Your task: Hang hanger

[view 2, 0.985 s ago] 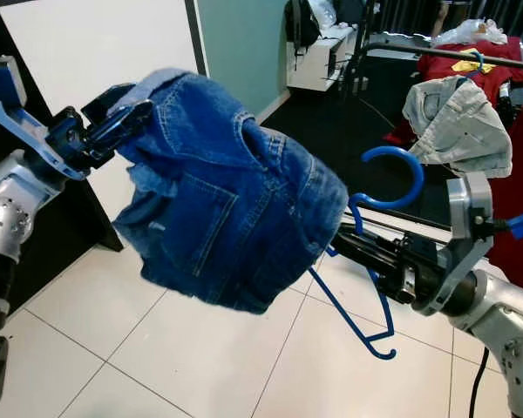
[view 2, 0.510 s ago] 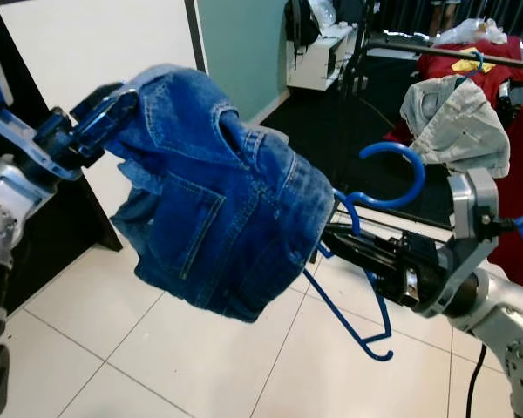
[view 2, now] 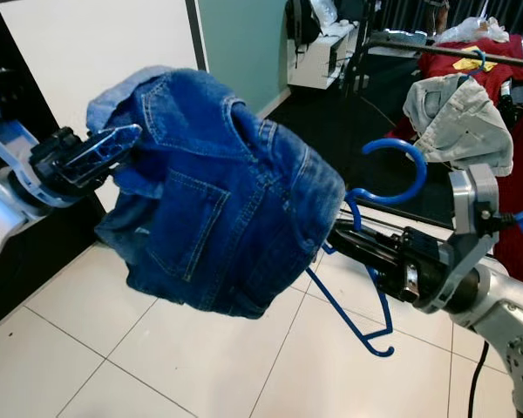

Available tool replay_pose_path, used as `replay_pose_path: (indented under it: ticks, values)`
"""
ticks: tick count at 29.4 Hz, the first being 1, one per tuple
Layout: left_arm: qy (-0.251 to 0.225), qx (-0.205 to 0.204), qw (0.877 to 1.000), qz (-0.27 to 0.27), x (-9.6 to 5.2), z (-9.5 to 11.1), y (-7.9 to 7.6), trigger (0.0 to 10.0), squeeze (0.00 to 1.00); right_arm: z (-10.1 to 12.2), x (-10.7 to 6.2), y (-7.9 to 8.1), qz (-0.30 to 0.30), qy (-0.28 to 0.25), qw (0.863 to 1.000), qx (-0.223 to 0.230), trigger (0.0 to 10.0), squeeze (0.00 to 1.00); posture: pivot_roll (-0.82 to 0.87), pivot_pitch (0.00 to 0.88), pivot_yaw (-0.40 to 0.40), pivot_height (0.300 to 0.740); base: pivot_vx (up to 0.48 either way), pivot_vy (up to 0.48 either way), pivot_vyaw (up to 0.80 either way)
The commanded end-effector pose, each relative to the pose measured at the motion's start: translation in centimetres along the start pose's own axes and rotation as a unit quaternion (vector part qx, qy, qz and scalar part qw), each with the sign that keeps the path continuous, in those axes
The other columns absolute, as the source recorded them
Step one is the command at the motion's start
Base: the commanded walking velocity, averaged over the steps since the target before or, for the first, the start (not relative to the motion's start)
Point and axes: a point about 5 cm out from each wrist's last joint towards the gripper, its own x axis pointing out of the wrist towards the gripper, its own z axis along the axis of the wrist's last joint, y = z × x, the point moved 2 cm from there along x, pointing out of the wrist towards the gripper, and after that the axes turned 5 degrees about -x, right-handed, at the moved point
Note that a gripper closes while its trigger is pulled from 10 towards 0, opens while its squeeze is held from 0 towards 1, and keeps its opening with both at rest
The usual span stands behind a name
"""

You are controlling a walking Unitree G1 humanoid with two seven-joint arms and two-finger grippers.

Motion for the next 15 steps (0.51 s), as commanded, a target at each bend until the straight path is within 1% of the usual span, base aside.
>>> replay_pose_path:
  ticks: [1, 3, 4, 6, 7, 8, 9, 10, 11, 14, 15]
  values:
    - [0.008, 0.018, 1.0, 0.004, 0.3, 0.2, -0.1, 9.1, 0.0, 0.9, 0.4, 0.3, 0.014, -0.017, 1.0, -0.019, 10.0, 0.0, 0.01, 0.07, 0.034, 0.74, 0.0, 0.0, 0.0]
    - [0.003, 0.02, 1.0, 0.007, 0.5, 0.3, 0.0, 9.1, 0.0, 1.0, 0.4, 0.2, 0.014, -0.017, 1.0, -0.019, 10.0, 0.0, 0.01, 0.07, 0.03, 0.74, 0.0, 0.0, 0.0]
    - [0.0, 0.017, 1.0, 0.002, 0.6, 0.3, -0.1, 0.0, 0.0, 1.0, 0.3, 0.2, 0.013, -0.018, 1.0, -0.02, 10.0, 0.0, 0.01, 0.077, 0.025, 0.74, 0.0, 0.0, 0.0]
    - [0.0, 0.017, 1.0, 0.002, 0.6, 0.3, -0.1, 0.0, 0.0, 1.0, 0.3, 0.2, 0.013, -0.018, 1.0, -0.02, 10.0, 0.0, 0.01, 0.077, 0.025, 0.74, 0.0, 0.0, 0.0]
    - [0.006, 0.015, 1.0, -0.009, 0.6, 0.2, -0.4, 0.0, 0.0, 1.2, 0.4, 0.2, 0.013, -0.02, 0.999, -0.021, 10.0, 0.0, 0.01, 0.079, 0.037, 0.74, 0.0, 0.0, 0.0]
    - [0.006, 0.015, 1.0, -0.009, 0.6, 0.2, -0.4, 0.0, 0.0, 1.2, 0.4, 0.2, 0.013, -0.02, 0.999, -0.021, 10.0, 0.0, 0.01, 0.079, 0.037, 0.74, 0.0, 0.0, 0.0]
    - [0.019, 0.013, 1.0, -0.019, 0.4, 0.0, -0.6, 0.0, 0.0, 1.3, 0.4, 0.1, 0.011, -0.023, 0.999, -0.023, 10.0, 0.0, 0.01, 0.079, 0.036, 0.74, 0.0, 0.0, 0.0]
    - [0.019, 0.013, 1.0, -0.019, 0.4, 0.0, -0.6, 0.0, 0.0, 1.3, 0.4, 0.1, 0.011, -0.023, 0.999, -0.023, 10.0, 0.0, 0.01, 0.079, 0.036, 0.74, 0.0, 0.0, 0.0]
    - [0.033, 0.013, 0.999, -0.027, 0.2, -0.4, -0.9, 0.0, 0.0, 1.6, 0.4, 0.0, 0.01, -0.03, 0.999, -0.026, 10.0, 0.0, 0.01, 0.076, 0.038, 0.74, 0.0, 0.0, 0.0]
    - [0.033, 0.013, 0.999, -0.027, 0.2, -0.4, -0.9, 0.0, 0.0, 1.6, 0.4, 0.0, 0.01, -0.03, 0.999, -0.026, 10.0, 0.0, 0.01, 0.076, 0.038, 0.74, 0.0, 0.0, 0.0]
    - [0.052, 0.012, 0.998, -0.033, -0.4, -0.6, -1.1, 0.0, 0.0, 2.0, 0.5, 0.0, 0.008, -0.046, 0.999, -0.028, 10.0, 0.0, 0.01, 0.079, 0.037, 0.74, 0.0, 0.0, 0.0]
